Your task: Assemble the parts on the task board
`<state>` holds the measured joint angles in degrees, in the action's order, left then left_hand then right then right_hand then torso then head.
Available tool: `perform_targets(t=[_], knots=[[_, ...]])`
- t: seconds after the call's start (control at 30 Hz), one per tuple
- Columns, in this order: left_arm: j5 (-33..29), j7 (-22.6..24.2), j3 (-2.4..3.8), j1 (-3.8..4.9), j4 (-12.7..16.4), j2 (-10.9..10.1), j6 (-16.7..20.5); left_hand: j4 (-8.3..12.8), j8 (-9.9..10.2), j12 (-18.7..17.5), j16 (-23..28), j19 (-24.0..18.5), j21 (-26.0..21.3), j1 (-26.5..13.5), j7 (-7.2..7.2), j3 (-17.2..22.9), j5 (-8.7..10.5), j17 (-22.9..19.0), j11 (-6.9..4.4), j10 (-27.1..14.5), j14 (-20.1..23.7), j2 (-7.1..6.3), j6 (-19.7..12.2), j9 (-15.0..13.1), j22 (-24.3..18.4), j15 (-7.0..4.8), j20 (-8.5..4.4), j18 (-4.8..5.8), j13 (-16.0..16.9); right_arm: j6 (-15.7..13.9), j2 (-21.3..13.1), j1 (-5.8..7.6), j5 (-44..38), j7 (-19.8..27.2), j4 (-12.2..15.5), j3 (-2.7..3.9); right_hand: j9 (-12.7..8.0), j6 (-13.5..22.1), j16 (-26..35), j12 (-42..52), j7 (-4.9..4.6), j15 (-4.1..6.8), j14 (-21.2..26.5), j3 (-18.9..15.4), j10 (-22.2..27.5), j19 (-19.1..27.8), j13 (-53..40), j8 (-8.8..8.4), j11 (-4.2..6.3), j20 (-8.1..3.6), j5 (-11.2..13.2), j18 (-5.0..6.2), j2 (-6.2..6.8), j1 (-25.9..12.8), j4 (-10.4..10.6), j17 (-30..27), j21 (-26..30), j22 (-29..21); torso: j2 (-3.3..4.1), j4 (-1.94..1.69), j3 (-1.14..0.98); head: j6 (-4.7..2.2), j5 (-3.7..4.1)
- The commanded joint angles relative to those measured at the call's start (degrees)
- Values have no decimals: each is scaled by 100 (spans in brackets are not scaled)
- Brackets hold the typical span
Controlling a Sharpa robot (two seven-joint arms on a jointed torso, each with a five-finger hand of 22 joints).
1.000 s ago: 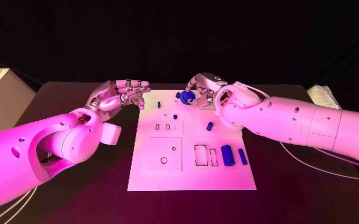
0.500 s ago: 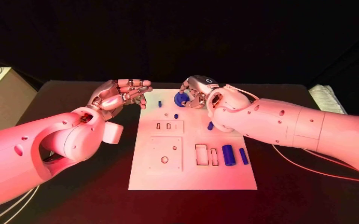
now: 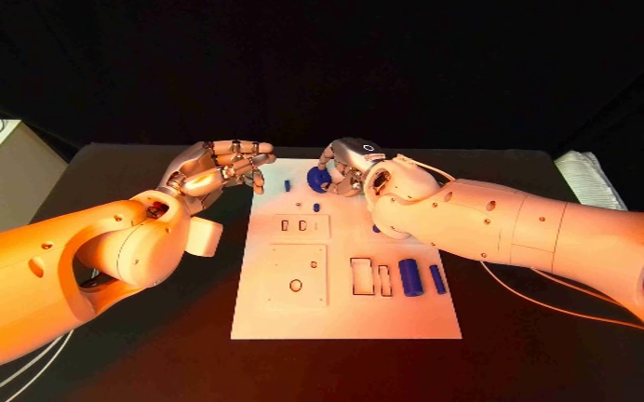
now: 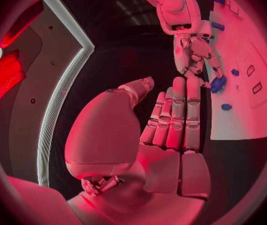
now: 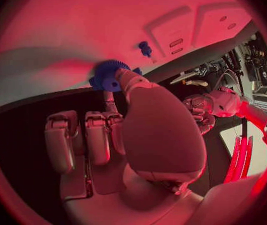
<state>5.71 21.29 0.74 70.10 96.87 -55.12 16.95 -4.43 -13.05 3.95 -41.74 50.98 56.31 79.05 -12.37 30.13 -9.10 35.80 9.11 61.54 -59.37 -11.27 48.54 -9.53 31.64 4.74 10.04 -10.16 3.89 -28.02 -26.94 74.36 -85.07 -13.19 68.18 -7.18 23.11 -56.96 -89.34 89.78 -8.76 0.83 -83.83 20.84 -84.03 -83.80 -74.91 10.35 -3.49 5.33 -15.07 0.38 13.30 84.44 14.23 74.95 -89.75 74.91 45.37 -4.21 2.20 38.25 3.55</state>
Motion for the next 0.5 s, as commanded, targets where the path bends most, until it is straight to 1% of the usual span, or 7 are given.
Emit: perform_targets(t=[0.03,0.33,0.4,0.47,0.5], knots=[[23,25,4,6,9,12,-92,7,25,35,-20,-33,18,-20,-76,31,20,7,-1,-29,31,34,-52,-6,6,-9,-4,-42,7,89,27,-37,-99,-40,-46,-17,18,-133,-26,22,114,37,-585,24,-597,-620,-1509,12,45,-40,-10,-38,-42,-17,-8,1361,-25,1509,-3,1,2,7,-2],[23,24,4,6,11,10,-91,5,23,38,-32,-41,29,-25,-75,38,21,6,-1,-27,38,33,-51,-10,10,-8,-3,-42,8,177,118,-52,-76,-24,-132,-18,9,-105,-27,22,105,34,-587,43,-597,-620,-1509,-9,39,-41,29,-38,-14,-63,-16,1368,-25,1509,-4,2,1,7,2],[23,22,4,6,10,9,-90,5,23,38,-32,-41,29,-25,-75,38,21,6,-1,-27,38,33,-51,-10,10,-8,-3,-42,8,246,134,-57,-52,-15,-153,-19,-5,-55,-26,22,86,22,-586,40,-597,-620,-1509,-42,24,-37,88,-38,21,-130,-9,1364,-25,1509,-2,2,1,9,1],[23,21,4,6,10,8,-89,5,23,38,-32,-41,29,-25,-75,38,21,6,-1,-27,38,33,-51,-10,10,-8,-3,-42,8,288,140,-59,-23,-5,-168,-20,-22,5,-23,22,61,-2,-584,-1,-597,-620,-1509,-85,0,-19,240,-38,66,-255,22,1353,-25,1509,-4,2,0,13,1],[23,20,4,6,10,8,-89,5,23,38,-32,-41,29,-25,-75,38,21,6,-1,-27,38,33,-51,-10,10,-8,-3,-42,8,312,142,-60,-2,1,-175,-21,-28,27,-21,22,53,-10,-582,-29,-597,-620,-1509,-100,-7,-13,263,-38,84,-303,37,1346,-25,1509,-4,2,1,14,1]])
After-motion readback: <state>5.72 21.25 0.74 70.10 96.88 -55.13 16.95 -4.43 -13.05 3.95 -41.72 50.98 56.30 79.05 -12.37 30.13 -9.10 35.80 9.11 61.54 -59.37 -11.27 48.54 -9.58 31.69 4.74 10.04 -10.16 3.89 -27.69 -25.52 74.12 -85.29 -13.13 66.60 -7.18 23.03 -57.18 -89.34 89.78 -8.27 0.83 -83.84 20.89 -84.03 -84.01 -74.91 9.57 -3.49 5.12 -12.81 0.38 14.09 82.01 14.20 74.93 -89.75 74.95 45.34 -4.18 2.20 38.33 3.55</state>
